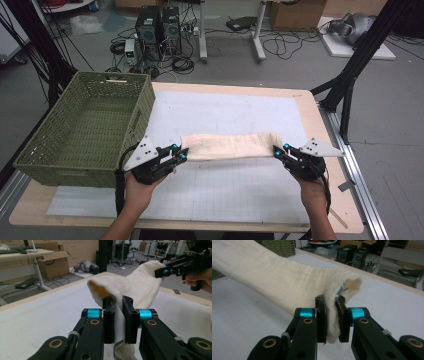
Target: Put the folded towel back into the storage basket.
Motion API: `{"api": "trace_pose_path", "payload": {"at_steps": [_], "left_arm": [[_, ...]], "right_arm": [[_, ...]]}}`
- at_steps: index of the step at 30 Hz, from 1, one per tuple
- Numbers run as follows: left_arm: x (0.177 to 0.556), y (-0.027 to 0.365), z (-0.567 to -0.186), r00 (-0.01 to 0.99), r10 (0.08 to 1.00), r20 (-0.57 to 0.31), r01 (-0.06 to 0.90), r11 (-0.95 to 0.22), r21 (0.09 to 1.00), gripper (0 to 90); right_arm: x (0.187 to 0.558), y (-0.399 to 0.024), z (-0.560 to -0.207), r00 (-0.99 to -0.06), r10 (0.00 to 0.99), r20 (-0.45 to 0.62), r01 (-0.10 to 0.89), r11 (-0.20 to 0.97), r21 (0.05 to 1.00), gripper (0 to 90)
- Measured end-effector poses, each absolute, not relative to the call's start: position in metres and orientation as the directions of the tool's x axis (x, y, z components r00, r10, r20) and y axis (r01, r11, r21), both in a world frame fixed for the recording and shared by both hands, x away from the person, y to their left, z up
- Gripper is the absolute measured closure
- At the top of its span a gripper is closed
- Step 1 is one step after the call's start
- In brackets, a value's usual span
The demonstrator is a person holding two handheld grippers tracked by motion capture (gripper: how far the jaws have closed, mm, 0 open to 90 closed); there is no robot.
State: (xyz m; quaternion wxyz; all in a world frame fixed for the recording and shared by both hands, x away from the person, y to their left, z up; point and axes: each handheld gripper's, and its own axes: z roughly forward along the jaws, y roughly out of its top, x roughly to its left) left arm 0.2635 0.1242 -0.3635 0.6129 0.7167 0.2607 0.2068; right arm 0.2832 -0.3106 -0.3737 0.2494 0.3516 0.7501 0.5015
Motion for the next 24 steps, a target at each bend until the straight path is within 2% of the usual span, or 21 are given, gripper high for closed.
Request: {"api": "trace_pose_path", "payload": {"at_steps": [24], "left_arm": [[0.253,0.159,-0.331,0.726,0.688,-0.005,0.036,-0.031,0.999,81.4]], "right_arm": [[0.336,-0.265,-0.314,-0.663,0.744,-0.082,0.189,0.272,0.943,81.3]]}}
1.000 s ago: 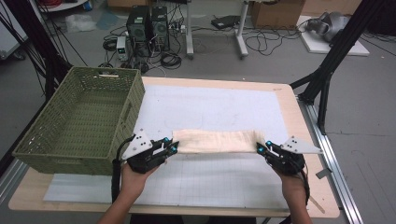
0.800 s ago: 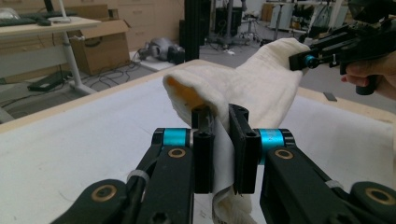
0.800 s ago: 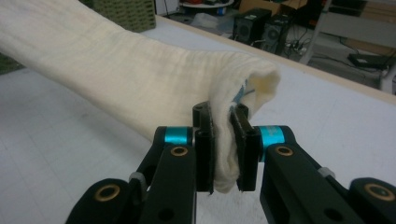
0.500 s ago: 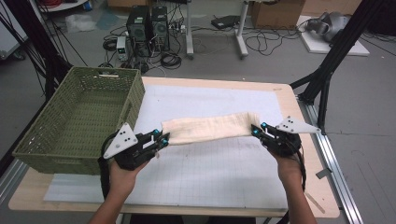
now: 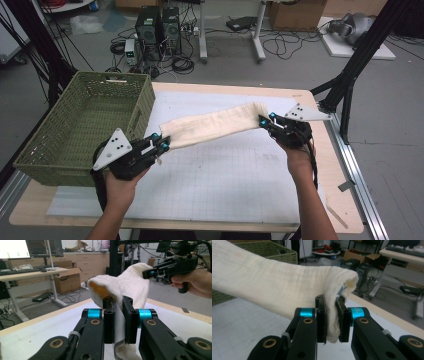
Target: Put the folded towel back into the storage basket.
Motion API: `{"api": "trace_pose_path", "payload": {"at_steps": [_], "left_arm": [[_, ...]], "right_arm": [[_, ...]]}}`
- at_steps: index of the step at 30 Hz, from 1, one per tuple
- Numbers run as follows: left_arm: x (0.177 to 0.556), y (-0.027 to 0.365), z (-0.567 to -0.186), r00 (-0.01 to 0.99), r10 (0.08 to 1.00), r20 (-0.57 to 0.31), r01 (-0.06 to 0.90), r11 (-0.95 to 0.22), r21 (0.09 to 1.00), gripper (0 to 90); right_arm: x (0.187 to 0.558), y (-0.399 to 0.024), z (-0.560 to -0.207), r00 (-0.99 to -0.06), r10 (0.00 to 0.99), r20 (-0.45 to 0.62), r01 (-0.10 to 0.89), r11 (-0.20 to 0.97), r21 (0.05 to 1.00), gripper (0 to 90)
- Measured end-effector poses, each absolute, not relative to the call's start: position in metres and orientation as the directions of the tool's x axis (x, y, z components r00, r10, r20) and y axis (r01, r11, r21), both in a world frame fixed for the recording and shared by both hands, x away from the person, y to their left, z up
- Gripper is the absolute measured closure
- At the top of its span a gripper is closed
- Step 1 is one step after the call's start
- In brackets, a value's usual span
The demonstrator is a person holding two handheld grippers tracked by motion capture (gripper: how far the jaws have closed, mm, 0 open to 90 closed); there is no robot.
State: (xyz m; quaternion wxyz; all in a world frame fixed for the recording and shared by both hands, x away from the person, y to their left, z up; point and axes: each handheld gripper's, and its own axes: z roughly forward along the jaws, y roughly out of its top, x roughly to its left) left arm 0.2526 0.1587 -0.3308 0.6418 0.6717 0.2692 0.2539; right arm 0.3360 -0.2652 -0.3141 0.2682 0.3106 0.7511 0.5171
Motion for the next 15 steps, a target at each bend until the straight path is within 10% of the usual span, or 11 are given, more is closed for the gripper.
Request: {"api": "trace_pose_path", "payload": {"at_steps": [15], "left_arm": [[0.244,0.188,-0.328,0.665,0.746,0.001,0.022,-0.022,1.000,81.4]], "right_arm": [[0.371,-0.218,-0.295,-0.695,0.709,-0.119,0.159,0.313,0.936,81.3]]}}
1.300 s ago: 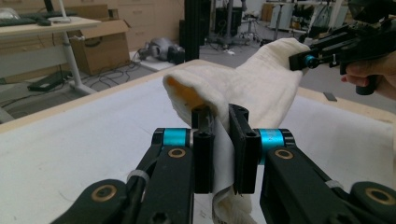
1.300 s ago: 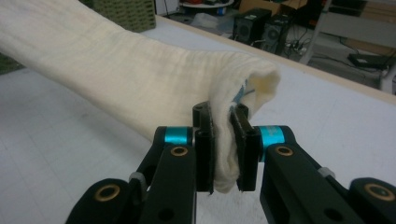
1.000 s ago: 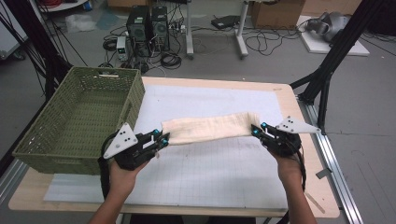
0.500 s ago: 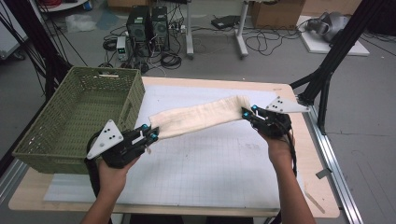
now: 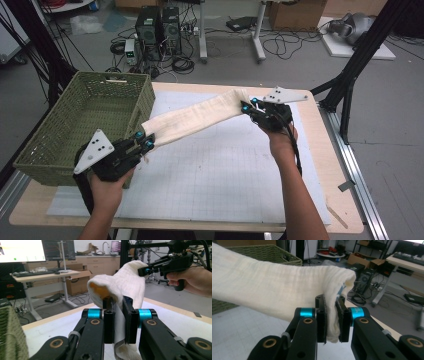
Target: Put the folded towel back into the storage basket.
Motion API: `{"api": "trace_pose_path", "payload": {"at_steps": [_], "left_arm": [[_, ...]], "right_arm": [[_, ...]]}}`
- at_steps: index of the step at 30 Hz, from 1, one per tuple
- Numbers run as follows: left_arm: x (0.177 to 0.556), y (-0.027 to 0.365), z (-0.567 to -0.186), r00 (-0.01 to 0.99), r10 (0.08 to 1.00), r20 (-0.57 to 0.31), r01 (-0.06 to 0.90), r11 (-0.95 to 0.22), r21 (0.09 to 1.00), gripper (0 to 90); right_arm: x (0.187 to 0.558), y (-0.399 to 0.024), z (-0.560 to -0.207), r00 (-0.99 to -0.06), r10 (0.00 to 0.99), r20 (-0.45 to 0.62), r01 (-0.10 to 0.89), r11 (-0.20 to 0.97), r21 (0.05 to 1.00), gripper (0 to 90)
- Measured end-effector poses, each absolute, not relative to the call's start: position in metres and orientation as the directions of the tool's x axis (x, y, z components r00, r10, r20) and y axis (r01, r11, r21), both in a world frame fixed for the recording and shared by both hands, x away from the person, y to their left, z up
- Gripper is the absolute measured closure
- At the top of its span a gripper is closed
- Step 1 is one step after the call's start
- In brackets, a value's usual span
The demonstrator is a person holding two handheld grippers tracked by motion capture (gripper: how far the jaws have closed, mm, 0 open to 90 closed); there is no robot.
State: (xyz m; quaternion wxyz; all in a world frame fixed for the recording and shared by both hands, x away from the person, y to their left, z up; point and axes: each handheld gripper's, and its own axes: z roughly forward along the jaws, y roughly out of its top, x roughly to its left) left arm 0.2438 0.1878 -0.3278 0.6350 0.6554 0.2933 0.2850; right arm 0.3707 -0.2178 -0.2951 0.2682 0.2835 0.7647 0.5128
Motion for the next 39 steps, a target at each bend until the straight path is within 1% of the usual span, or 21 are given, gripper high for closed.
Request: {"api": "trace_pose_path", "payload": {"at_steps": [16,22,31,37,39], "left_arm": [[0.229,0.227,-0.327,0.589,0.807,-0.034,0.020,0.027,0.999,81.7],[0.223,0.243,-0.328,0.549,0.835,-0.039,0.017,0.036,0.999,81.7],[0.215,0.271,-0.331,0.469,0.882,-0.032,0.017,0.027,0.999,81.7],[0.210,0.284,-0.335,0.422,0.907,-0.003,0.028,-0.009,1.000,81.7],[0.208,0.288,-0.337,0.408,0.913,0.000,0.033,-0.015,0.999,81.7]], "right_arm": [[0.399,-0.156,-0.275,-0.741,0.656,-0.144,0.122,0.343,0.931,81.4],[0.412,-0.126,-0.267,-0.753,0.641,-0.149,0.112,0.348,0.931,81.4],[0.433,-0.072,-0.263,-0.777,0.607,-0.168,0.095,0.377,0.921,81.5],[0.447,-0.036,-0.265,-0.788,0.596,-0.156,0.110,0.385,0.916,81.5],[0.451,-0.025,-0.264,-0.792,0.587,-0.169,0.095,0.393,0.915,81.5]]}}
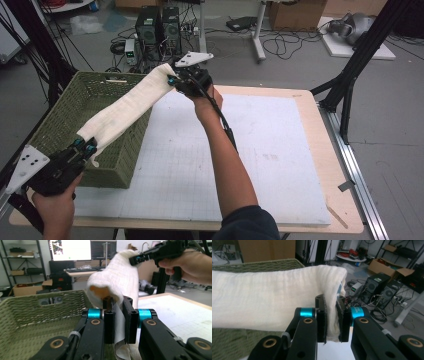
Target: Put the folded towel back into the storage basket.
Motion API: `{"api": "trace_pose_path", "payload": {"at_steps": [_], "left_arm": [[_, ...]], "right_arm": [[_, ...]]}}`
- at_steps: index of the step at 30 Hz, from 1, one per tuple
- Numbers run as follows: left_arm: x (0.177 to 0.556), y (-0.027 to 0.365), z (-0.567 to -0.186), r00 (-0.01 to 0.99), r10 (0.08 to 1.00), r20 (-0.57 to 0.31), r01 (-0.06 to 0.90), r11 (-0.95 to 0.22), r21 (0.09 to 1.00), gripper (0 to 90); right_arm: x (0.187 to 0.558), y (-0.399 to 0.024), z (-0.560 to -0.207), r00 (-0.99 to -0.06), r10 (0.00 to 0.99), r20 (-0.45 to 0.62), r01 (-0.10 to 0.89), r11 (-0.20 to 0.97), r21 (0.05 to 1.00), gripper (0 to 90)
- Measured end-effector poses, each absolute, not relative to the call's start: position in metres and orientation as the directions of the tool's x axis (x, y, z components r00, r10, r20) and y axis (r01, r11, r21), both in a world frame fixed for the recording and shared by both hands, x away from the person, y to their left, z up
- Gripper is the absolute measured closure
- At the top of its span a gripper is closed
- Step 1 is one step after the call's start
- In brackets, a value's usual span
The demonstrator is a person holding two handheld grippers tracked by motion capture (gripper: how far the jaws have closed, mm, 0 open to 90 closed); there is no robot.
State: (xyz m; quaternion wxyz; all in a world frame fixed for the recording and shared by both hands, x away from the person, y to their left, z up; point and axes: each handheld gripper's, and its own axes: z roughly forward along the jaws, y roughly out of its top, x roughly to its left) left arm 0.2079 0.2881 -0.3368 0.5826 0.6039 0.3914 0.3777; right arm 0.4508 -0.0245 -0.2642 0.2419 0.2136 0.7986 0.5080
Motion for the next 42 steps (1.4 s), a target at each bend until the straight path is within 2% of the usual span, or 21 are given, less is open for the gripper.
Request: {"api": "trace_pose_path", "payload": {"at_steps": [16,23,24,26,27,31,36,42], "left_arm": [[0.199,0.334,-0.343,0.293,0.952,-0.090,0.076,0.071,0.995,81.6],[0.197,0.341,-0.341,0.263,0.961,-0.086,0.106,0.060,0.993,80.0],[0.197,0.342,-0.340,0.256,0.963,-0.081,0.110,0.054,0.992,77.0],[0.197,0.342,-0.338,0.223,0.973,-0.060,0.095,0.040,0.995,59.5],[0.196,0.342,-0.337,0.211,0.976,-0.052,0.090,0.033,0.995,53.9],[0.192,0.345,-0.331,0.190,0.981,-0.044,0.065,0.032,0.997,47.2],[0.193,0.343,-0.330,0.194,0.980,-0.053,0.065,0.041,0.997,44.5],[0.200,0.336,-0.332,0.249,0.964,-0.098,0.095,0.076,0.993,34.8]], "right_arm": [[0.474,0.067,-0.273,-0.828,0.530,-0.181,0.083,0.435,0.897,81.6],[0.483,0.101,-0.278,-0.829,0.532,-0.173,0.101,0.446,0.889,80.1],[0.484,0.106,-0.280,-0.826,0.538,-0.167,0.114,0.450,0.886,76.7],[0.485,0.115,-0.284,-0.812,0.560,-0.165,0.125,0.443,0.888,66.2],[0.486,0.118,-0.286,-0.809,0.566,-0.158,0.131,0.435,0.891,64.2],[0.484,0.125,-0.293,-0.823,0.550,-0.141,0.154,0.455,0.877,57.9],[0.476,0.125,-0.289,-0.844,0.516,-0.145,0.139,0.471,0.871,54.9],[0.466,0.106,-0.278,-0.856,0.500,-0.132,0.131,0.457,0.879,50.3]]}}
